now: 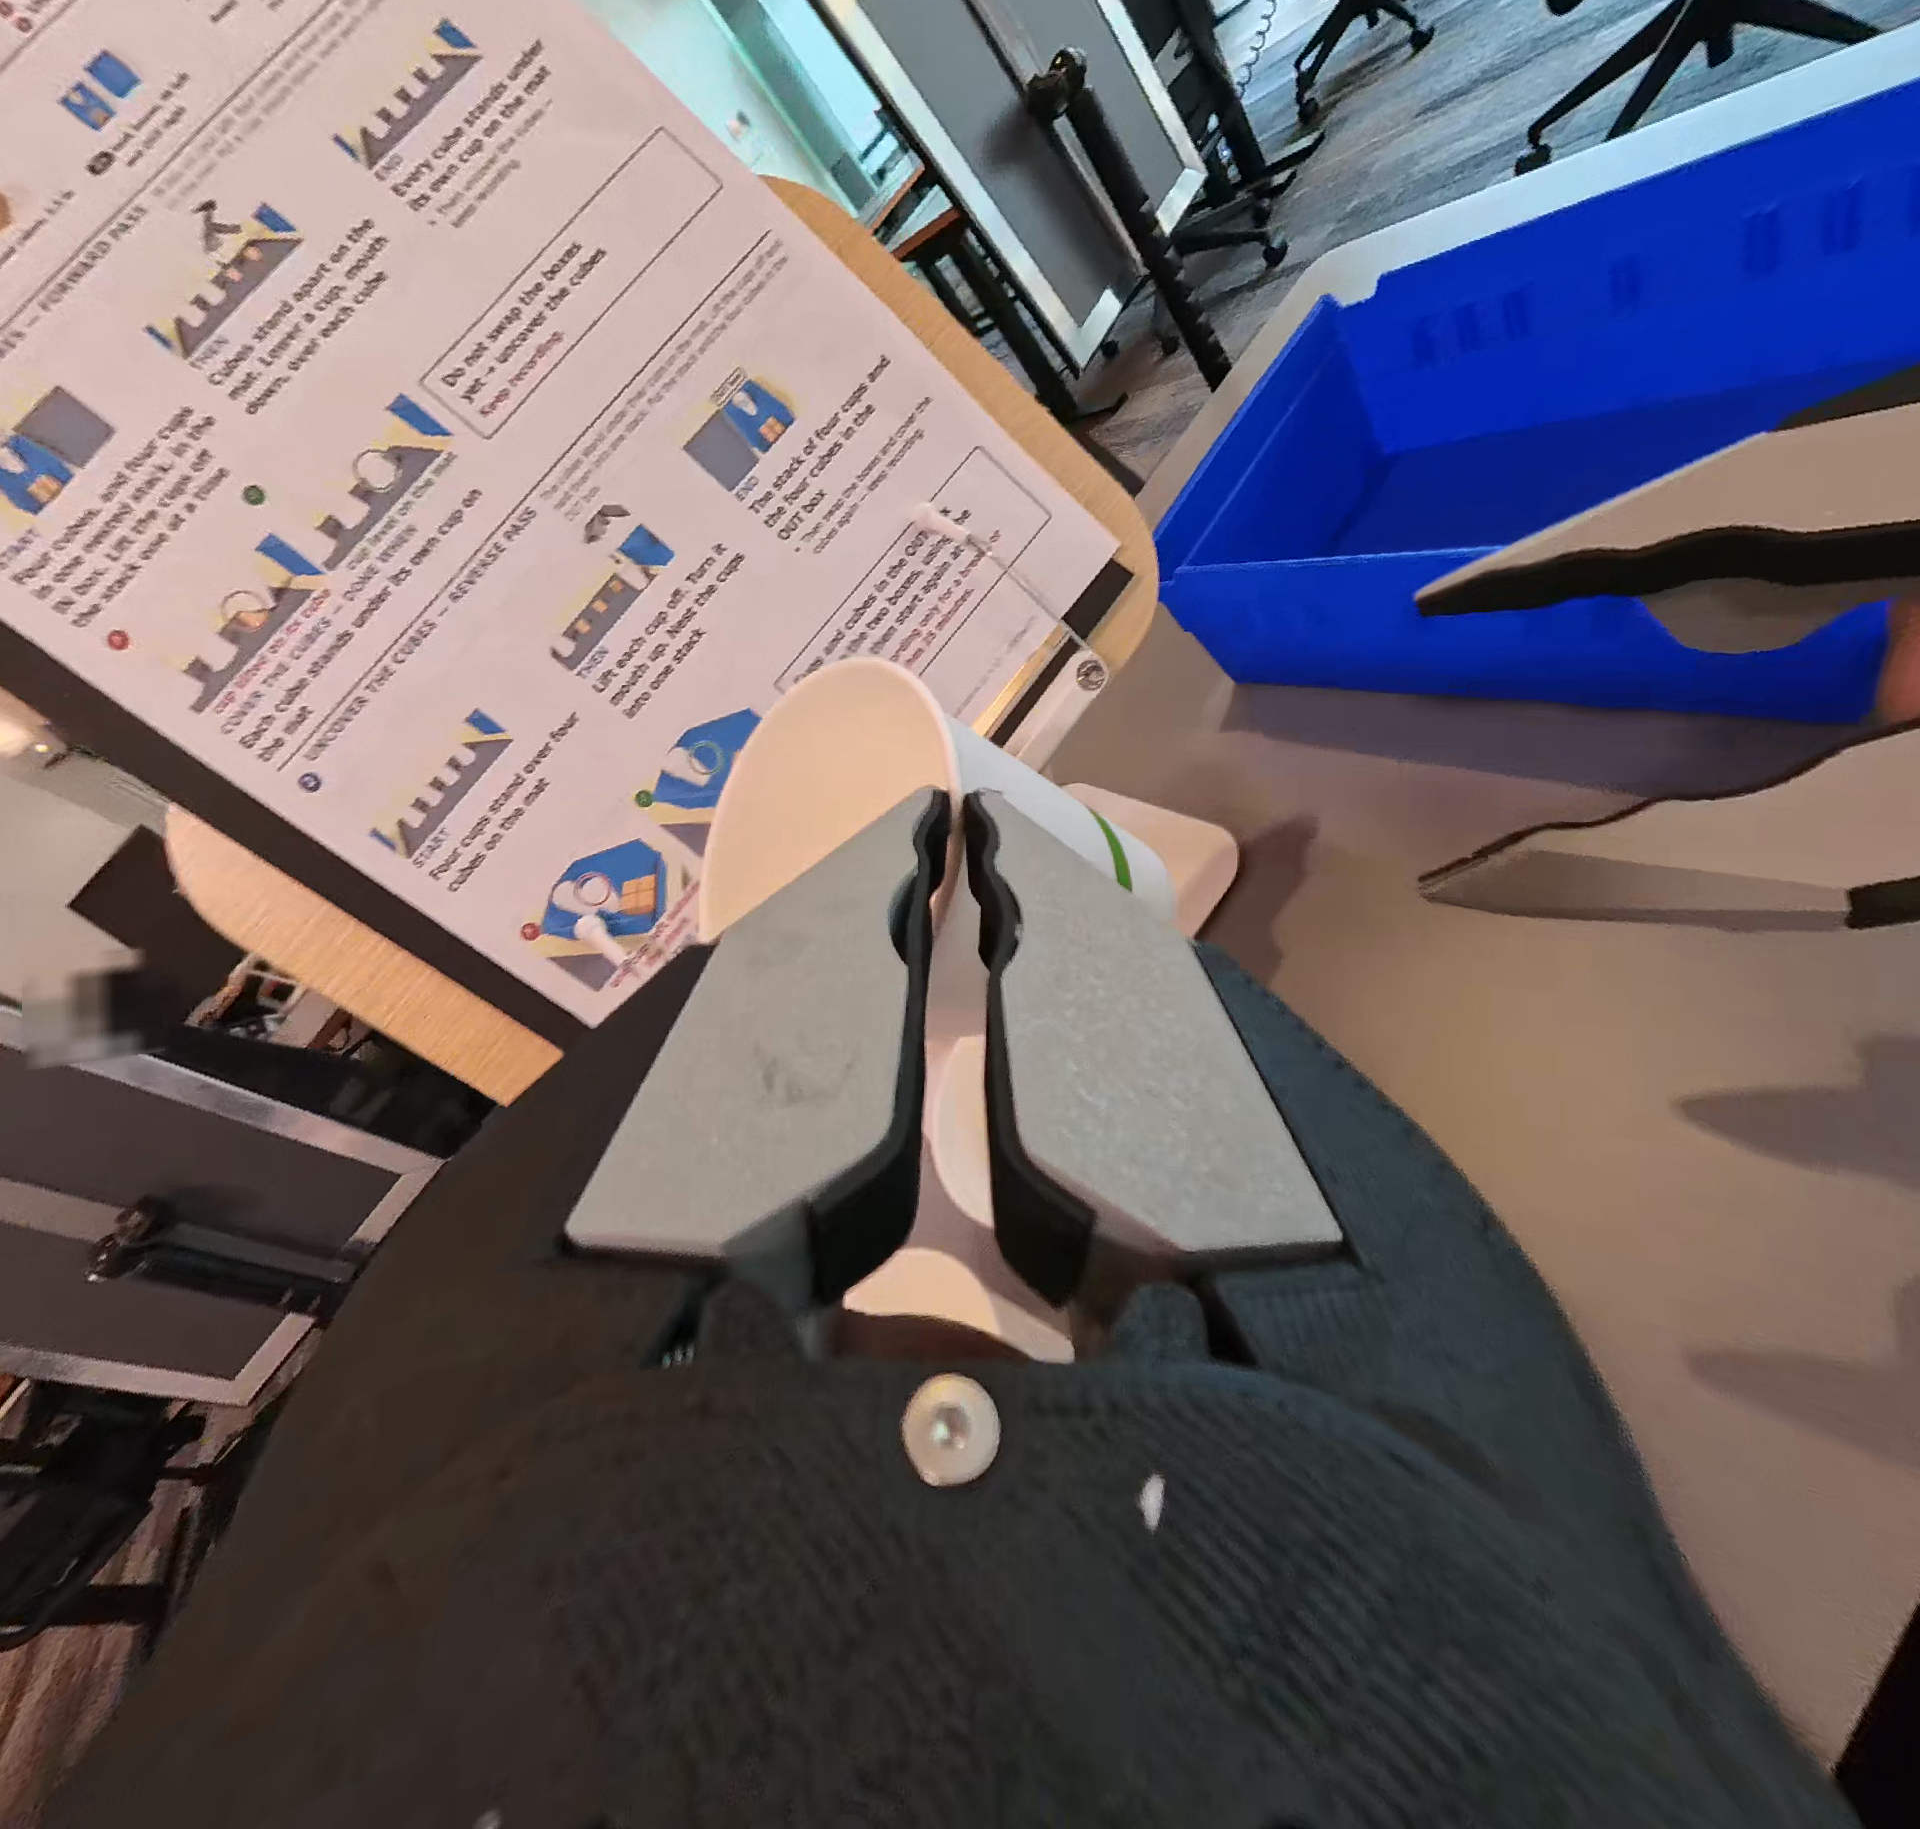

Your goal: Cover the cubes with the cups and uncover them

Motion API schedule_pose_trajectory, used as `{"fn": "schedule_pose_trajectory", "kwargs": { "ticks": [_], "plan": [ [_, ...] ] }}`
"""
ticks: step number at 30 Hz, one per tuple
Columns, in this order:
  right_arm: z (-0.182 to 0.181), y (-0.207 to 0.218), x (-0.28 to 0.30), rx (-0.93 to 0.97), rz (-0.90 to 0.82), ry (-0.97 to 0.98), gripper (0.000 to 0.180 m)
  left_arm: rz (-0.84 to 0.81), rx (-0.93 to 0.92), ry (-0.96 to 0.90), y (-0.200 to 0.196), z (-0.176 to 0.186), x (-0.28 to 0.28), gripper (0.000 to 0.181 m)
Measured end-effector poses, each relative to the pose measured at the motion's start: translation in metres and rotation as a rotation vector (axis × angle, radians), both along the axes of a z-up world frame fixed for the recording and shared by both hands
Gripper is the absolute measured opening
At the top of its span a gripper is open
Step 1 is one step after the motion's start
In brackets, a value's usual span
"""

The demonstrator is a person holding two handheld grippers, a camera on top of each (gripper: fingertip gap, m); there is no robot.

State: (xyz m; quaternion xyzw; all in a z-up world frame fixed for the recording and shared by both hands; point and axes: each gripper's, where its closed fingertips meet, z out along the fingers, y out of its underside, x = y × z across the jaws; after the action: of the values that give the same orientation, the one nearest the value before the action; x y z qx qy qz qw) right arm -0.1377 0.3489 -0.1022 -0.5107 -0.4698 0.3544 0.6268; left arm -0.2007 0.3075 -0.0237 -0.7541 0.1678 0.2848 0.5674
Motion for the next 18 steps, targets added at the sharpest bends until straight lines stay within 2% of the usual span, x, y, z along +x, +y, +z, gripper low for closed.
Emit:
{"fn": "schedule_pose_trajectory", "kwargs": {
  "ticks": [10, 18],
  "plan": [
    [0.010, 0.022, 0.015, -0.038, -0.064, 0.040, 0.070, -0.019, -0.063, -0.004, 0.022, -0.026, 0.007, 0.001],
    [0.007, 0.020, 0.013, -0.023, -0.065, 0.028, 0.069, -0.046, -0.042, 0.004, 0.023, -0.022, 0.018, 0.001]
  ]
}}
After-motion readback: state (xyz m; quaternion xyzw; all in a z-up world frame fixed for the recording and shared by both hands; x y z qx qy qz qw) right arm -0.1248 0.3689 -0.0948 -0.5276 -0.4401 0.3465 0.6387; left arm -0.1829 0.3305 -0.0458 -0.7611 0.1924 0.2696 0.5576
